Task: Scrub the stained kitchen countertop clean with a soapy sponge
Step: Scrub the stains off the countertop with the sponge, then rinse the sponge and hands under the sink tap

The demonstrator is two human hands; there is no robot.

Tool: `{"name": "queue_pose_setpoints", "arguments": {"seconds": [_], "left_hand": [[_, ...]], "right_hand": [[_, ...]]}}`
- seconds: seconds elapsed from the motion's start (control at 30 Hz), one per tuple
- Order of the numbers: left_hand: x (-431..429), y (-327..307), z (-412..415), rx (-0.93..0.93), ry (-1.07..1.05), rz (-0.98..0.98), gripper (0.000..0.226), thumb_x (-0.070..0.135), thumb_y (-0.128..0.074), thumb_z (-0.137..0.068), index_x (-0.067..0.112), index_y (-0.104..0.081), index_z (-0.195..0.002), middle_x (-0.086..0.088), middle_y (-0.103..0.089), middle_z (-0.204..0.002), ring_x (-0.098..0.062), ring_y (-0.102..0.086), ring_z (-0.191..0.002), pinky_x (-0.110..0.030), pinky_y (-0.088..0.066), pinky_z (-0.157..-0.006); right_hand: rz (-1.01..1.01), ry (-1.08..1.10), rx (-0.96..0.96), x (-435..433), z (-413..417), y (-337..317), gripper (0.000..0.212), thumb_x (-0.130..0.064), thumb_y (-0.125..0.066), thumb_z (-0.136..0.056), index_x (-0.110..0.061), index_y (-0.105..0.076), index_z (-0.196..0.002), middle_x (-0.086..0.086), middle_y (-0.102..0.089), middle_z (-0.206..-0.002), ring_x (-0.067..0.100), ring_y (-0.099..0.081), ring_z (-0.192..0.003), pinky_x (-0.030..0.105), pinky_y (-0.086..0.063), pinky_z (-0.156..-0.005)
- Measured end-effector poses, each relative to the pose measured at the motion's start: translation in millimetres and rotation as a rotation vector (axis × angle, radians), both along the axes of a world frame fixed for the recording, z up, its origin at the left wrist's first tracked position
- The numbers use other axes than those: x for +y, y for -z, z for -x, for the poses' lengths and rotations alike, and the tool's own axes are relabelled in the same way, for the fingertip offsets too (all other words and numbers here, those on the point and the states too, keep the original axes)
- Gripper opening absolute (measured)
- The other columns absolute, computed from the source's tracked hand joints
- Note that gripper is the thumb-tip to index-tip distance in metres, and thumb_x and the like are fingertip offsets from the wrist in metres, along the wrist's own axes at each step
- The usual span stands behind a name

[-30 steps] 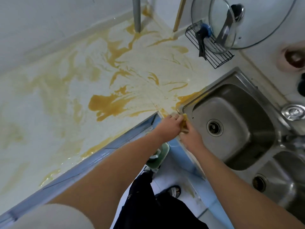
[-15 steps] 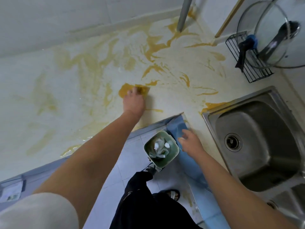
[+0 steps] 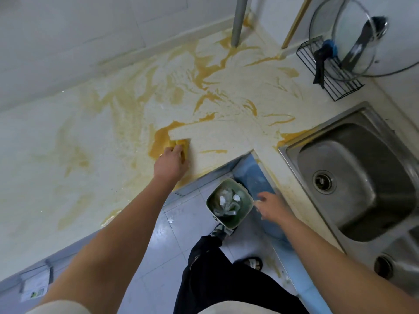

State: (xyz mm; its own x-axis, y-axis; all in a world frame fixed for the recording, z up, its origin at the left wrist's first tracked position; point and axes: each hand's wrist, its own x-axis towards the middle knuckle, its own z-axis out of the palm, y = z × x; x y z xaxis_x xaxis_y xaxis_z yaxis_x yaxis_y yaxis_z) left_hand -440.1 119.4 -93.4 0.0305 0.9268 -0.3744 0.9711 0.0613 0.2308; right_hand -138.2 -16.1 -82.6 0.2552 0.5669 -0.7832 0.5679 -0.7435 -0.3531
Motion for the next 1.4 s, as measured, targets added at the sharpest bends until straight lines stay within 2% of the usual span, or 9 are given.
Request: {"name": "queue_pose_setpoints", "arguments": {"seconds": [0.1,0.33,0.47,0.7,0.83,1.0,1.17,1.3,1.4], "left_hand": [[-29.6,-2.0,-4.4,-0.018,0.028,0.029,0.041,0.043,-0.056,-0.100,0.020,-0.048,-0.133,-0.010,-0.057,-0.120,-0.035,-0.065,-0.093,-0.037,-0.044,-0.063],[-111.4,5.2,59.9,0.018,-0.238,-0.042,0.032,0.040,-0.054,-0.102,0.012,-0.045,-0.115,-0.010,-0.058,-0.102,-0.031,-0.054,-0.065,-0.031,-0.035,-0.050],[-98.3,12.3,43.0,0.002,-0.214,-0.077,0.025,0.028,-0.056,-0.100,0.008,-0.047,-0.113,-0.015,-0.057,-0.106,-0.031,-0.052,-0.068,-0.033,-0.035,-0.050],[-23.4,1.1,-54.2,-0.010,0.117,-0.073,0.042,0.024,-0.051,-0.101,0.018,-0.045,-0.142,-0.016,-0.055,-0.125,-0.038,-0.063,-0.102,-0.041,-0.047,-0.067],[6.7,3.5,-119.5,-0.010,0.298,-0.091,0.045,0.023,-0.049,-0.101,0.020,-0.042,-0.146,-0.017,-0.053,-0.131,-0.038,-0.057,-0.110,-0.046,-0.051,-0.077],[21.8,-0.3,-193.2,0.105,0.502,-0.081,0.052,0.024,-0.057,-0.094,0.020,-0.040,-0.144,-0.017,-0.052,-0.129,-0.037,-0.055,-0.113,-0.046,-0.050,-0.083],[28.9,-5.3,-224.8,0.197,0.596,0.060,0.046,0.024,-0.056,-0.090,0.025,-0.051,-0.136,-0.012,-0.058,-0.124,-0.034,-0.058,-0.113,-0.045,-0.049,-0.090],[11.1,-22.4,-279.4,-0.063,0.559,0.192,0.042,0.020,-0.055,-0.091,0.016,-0.055,-0.133,-0.014,-0.066,-0.114,-0.031,-0.063,-0.097,-0.037,-0.049,-0.081],[-17.3,-46.1,-325.3,-0.283,0.549,0.186,0.028,0.031,-0.053,-0.100,0.012,-0.056,-0.122,-0.011,-0.066,-0.098,-0.016,-0.054,-0.071,-0.035,-0.043,-0.068]], "right_hand": [[0.016,0.008,0.008,-15.4,-11.6,27.7,0.037,-0.023,-0.062,-0.088,-0.013,-0.064,-0.123,0.013,-0.069,-0.108,0.030,-0.067,-0.094,0.046,-0.059,-0.079],[0.023,0.043,0.081,-25.1,-3.7,8.0,0.024,-0.020,-0.058,-0.096,-0.012,-0.065,-0.118,0.010,-0.067,-0.106,0.028,-0.068,-0.092,0.047,-0.060,-0.080],[0.050,0.113,0.098,-36.0,-6.1,-1.6,0.021,-0.017,-0.055,-0.099,-0.011,-0.062,-0.118,0.010,-0.065,-0.102,0.030,-0.067,-0.096,0.042,-0.057,-0.077],[-0.004,0.071,-0.006,-76.5,-47.1,-11.7,0.032,-0.017,-0.057,-0.096,-0.019,-0.060,-0.128,0.003,-0.060,-0.132,0.021,-0.059,-0.115,0.029,-0.046,-0.089],[-0.023,0.223,-0.043,-111.2,-73.9,-19.3,0.037,-0.017,-0.058,-0.095,-0.014,-0.060,-0.132,0.006,-0.059,-0.135,0.024,-0.057,-0.119,0.030,-0.044,-0.094],[-0.055,0.394,-0.064,-155.3,-98.2,-33.3,0.032,-0.014,-0.054,-0.096,-0.014,-0.063,-0.126,0.010,-0.063,-0.126,0.022,-0.057,-0.097,0.028,-0.041,-0.080],[-0.110,0.612,-0.053,-191.5,-106.8,-28.5,0.033,-0.012,-0.059,-0.093,-0.014,-0.063,-0.126,0.009,-0.059,-0.131,0.026,-0.061,-0.109,0.031,-0.043,-0.080],[-0.218,0.811,-0.123,-222.9,-137.2,-42.1,0.021,-0.017,-0.061,-0.093,-0.026,-0.066,-0.111,0.005,-0.067,-0.115,0.026,-0.064,-0.098,0.042,-0.053,-0.084],[-0.245,0.876,-0.185,-245.2,-172.1,-47.2,0.020,-0.010,-0.061,-0.090,-0.014,-0.070,-0.106,0.012,-0.069,-0.102,0.030,-0.064,-0.091,0.049,-0.052,-0.085]]}}
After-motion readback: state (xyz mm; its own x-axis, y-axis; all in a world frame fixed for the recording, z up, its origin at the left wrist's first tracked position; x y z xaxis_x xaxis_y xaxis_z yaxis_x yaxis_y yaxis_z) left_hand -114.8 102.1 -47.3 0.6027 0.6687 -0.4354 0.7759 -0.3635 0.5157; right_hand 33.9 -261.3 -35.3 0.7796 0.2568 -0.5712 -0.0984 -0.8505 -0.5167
